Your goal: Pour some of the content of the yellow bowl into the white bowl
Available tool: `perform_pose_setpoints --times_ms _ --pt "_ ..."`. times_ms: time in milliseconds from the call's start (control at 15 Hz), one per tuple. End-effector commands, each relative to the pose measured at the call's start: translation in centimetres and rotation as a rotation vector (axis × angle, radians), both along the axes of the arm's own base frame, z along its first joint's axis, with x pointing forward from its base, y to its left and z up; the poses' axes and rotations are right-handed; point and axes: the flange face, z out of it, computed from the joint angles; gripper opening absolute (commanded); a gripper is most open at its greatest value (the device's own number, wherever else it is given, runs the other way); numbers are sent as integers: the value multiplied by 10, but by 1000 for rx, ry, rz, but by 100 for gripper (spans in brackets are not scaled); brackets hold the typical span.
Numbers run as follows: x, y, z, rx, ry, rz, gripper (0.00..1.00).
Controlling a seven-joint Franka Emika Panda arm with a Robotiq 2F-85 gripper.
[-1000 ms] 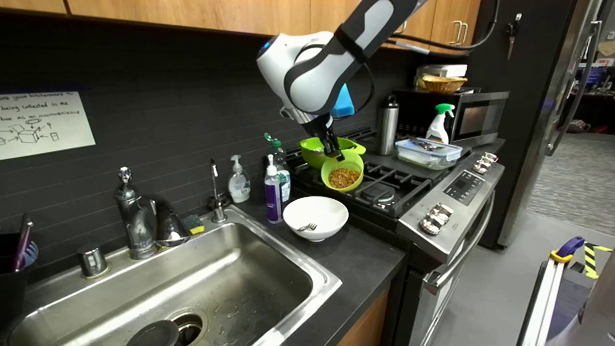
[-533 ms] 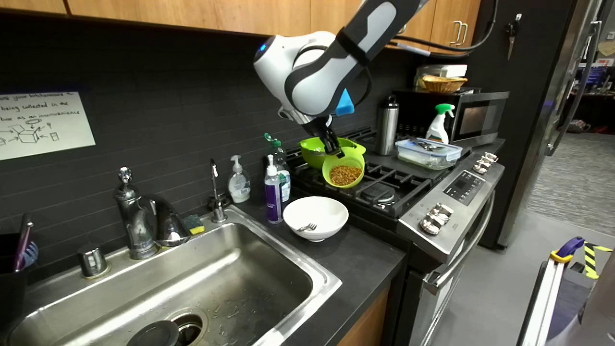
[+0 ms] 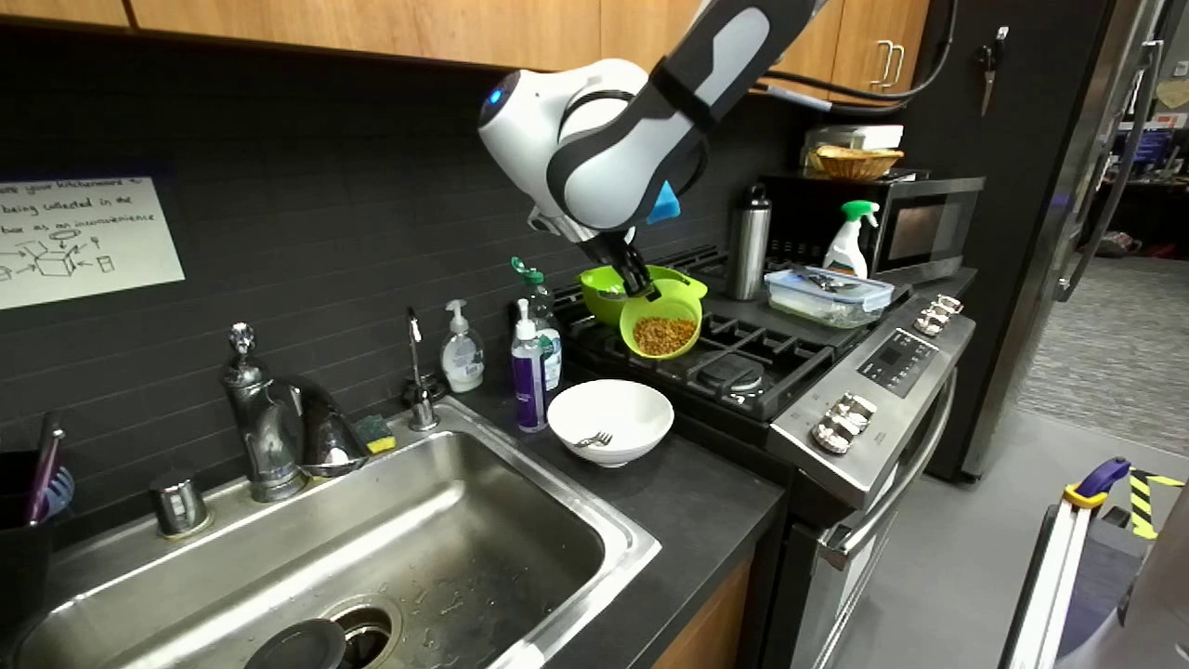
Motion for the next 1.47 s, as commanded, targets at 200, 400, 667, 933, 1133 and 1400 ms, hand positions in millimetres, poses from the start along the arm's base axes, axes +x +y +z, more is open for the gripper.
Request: perform_pose_setpoints --times_ms 200,400,667,933,1133,1400 --pt "0 11 5 -72 -10 40 1" --pt "-3 17 4 -88 -9 53 1" --pt "-11 32 2 -108 -15 70 1" --pt "-15 41 -2 -138 -26 83 1" --pt "-14 39 -1 -169 -41 80 1" --pt "-20 42 -1 -193 -53 82 1"
